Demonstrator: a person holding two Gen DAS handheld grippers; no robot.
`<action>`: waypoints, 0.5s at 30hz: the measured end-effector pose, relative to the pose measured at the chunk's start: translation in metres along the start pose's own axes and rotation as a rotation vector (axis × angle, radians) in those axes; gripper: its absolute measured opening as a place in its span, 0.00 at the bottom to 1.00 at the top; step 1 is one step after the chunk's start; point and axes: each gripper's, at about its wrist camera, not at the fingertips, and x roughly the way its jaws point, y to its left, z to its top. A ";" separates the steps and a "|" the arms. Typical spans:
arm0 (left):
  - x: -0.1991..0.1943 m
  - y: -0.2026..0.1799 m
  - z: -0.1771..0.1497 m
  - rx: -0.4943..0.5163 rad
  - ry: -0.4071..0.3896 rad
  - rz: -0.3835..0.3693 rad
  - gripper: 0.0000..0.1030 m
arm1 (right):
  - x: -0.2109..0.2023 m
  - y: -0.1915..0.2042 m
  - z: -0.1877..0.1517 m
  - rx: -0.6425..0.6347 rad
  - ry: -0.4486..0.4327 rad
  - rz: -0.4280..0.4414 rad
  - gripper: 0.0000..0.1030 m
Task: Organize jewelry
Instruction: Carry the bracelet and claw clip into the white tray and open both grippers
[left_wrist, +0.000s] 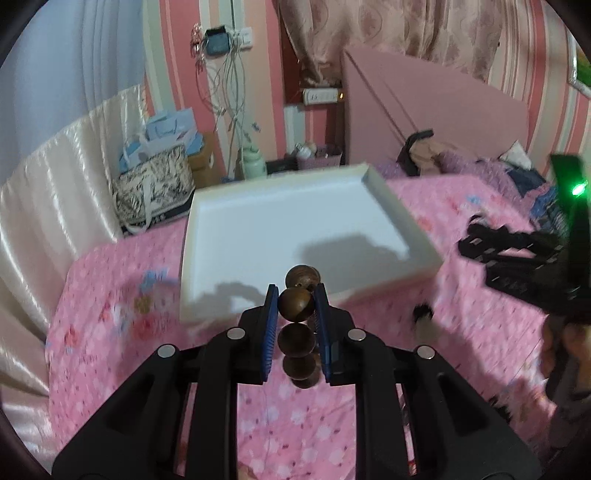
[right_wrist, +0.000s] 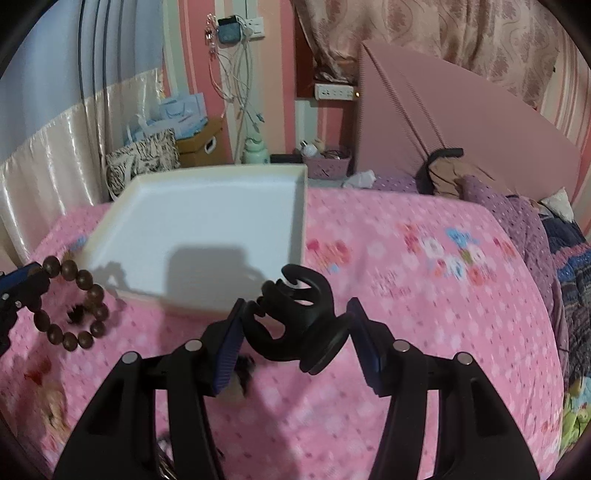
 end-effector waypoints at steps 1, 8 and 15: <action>-0.001 0.002 0.012 -0.005 -0.009 -0.010 0.17 | 0.005 0.003 0.009 0.001 0.001 0.006 0.54; 0.037 0.013 0.065 -0.018 0.017 -0.025 0.17 | 0.047 0.021 0.052 0.012 0.030 0.008 0.54; 0.118 0.035 0.095 -0.063 0.080 -0.041 0.18 | 0.105 0.046 0.081 0.018 0.073 0.003 0.54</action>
